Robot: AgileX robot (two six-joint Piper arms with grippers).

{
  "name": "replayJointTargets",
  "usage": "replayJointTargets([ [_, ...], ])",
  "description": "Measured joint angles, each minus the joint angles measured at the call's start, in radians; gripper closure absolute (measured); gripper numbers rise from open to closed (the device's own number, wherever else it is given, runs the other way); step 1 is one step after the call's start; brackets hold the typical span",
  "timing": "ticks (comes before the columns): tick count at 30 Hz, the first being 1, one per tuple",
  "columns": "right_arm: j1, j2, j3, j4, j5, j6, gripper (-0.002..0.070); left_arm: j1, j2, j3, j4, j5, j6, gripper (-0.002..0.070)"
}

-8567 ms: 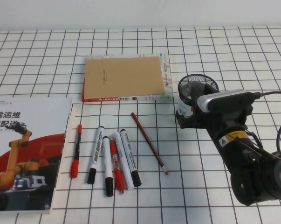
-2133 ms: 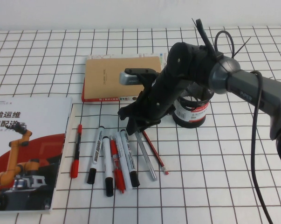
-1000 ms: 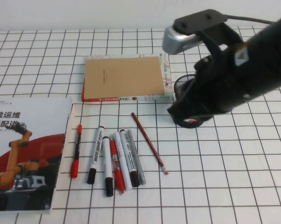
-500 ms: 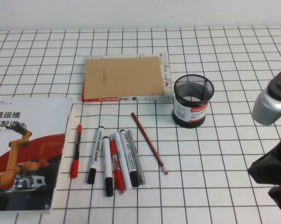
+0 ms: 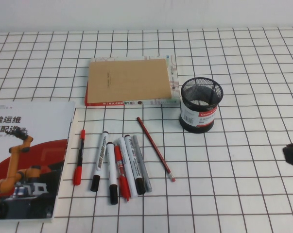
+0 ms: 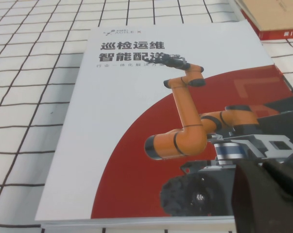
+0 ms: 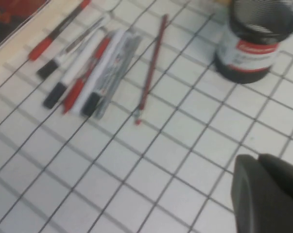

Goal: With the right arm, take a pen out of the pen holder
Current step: 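Take a marker out of the pen holder and lay it on the table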

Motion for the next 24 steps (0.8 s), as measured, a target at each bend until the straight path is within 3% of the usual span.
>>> replayJointTargets([
  [7,-0.288,-0.288,0.470,0.018,-0.435,-0.001,0.0692,0.000,0.000,0.000,0.000,0.000,0.000,0.0679],
  [12,-0.436,-0.522,0.703,0.039,-0.556,-0.002,0.0692,0.000,0.000,0.000,0.000,0.000,0.000,0.0679],
  [24,-0.511,-0.841,0.876,0.050,-0.628,-0.002,0.0692,0.000,0.000,0.000,0.000,0.000,0.000,0.0679],
])
